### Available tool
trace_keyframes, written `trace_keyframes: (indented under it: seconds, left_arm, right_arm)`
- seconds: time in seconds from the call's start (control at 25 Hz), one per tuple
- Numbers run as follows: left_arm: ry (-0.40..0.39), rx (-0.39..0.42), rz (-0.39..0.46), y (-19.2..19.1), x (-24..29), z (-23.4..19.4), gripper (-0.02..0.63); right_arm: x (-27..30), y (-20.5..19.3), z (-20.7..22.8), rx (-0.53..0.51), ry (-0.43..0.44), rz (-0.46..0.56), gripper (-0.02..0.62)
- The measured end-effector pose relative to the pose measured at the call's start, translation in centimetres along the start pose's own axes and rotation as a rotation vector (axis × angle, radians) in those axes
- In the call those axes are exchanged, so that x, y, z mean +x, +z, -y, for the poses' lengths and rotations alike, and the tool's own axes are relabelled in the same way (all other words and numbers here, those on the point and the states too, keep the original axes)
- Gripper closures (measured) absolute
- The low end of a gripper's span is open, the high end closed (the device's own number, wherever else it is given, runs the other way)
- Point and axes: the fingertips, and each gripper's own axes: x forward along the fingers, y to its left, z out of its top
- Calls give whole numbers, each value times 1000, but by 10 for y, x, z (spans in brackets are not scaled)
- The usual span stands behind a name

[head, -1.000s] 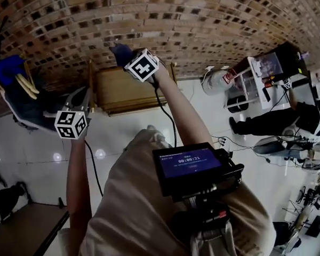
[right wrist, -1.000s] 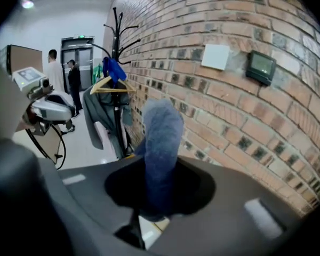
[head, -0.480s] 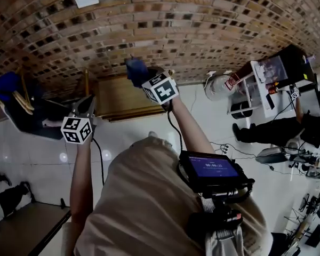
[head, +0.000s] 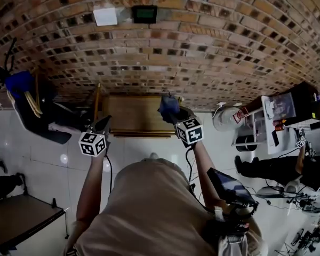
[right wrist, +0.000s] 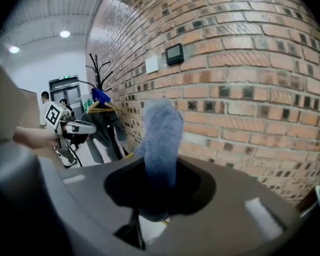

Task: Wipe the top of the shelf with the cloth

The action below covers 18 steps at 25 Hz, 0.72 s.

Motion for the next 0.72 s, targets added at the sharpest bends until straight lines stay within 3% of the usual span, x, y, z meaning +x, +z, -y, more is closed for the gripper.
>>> trace_keyframes:
  seconds: [0.4, 0.72]
  left_arm:
    - [18, -36, 2, -15, 35, 19, 603]
    - [-39, -16, -34, -22, 44, 24, 601]
  right_arm:
    - [-20, -54, 41, 55, 8, -20, 502]
    - [-22, -53, 58, 122, -66, 14, 502]
